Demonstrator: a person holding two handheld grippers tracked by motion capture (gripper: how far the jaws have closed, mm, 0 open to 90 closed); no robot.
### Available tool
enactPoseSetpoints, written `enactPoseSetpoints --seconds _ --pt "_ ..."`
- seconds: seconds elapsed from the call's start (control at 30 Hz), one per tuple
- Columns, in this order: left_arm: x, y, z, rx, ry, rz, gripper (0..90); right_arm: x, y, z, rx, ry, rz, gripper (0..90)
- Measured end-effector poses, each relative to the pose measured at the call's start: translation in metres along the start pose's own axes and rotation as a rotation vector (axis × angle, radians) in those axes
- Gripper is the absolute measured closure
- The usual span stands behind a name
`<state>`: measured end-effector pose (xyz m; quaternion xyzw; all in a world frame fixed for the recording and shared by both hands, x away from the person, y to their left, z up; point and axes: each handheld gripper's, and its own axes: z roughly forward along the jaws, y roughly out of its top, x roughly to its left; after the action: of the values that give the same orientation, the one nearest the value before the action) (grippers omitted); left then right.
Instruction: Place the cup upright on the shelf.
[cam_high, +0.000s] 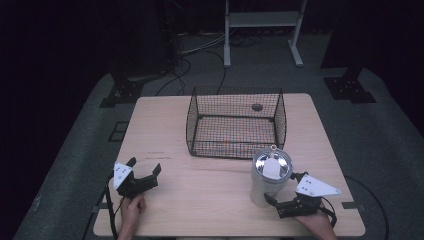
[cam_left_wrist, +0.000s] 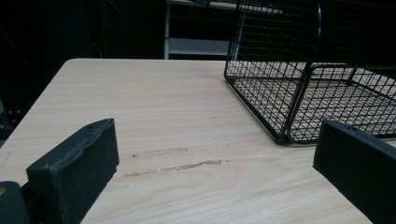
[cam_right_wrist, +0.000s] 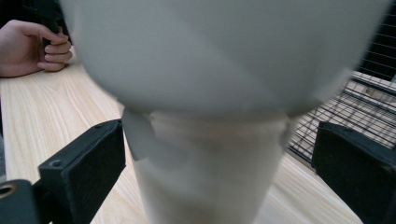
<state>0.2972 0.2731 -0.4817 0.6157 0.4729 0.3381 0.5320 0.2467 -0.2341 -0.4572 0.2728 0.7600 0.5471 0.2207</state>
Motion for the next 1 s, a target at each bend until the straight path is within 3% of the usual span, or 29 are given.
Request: enactPoseSetpoints --seconds 0.33,0.47,0.77,1.0 --pt "0.0 0.0 0.0 0.002 -0.003 0.005 0.0 0.002 0.005 0.018 -0.041 0.015 -0.006 5.6" --pt "-0.001 0.0 0.0 0.001 -0.006 0.009 0.0 0.003 0.006 0.018 -0.072 0.009 -0.011 7.9" --pt "-0.001 0.0 0.0 0.0 -0.008 0.011 0.0 0.005 0.01 0.018 -0.052 -0.002 0.009 8.7" --pt "-0.001 0.0 0.0 0.0 -0.008 0.011 0.0 0.0 0.019 0.017 -0.085 0.026 0.034 8.8"
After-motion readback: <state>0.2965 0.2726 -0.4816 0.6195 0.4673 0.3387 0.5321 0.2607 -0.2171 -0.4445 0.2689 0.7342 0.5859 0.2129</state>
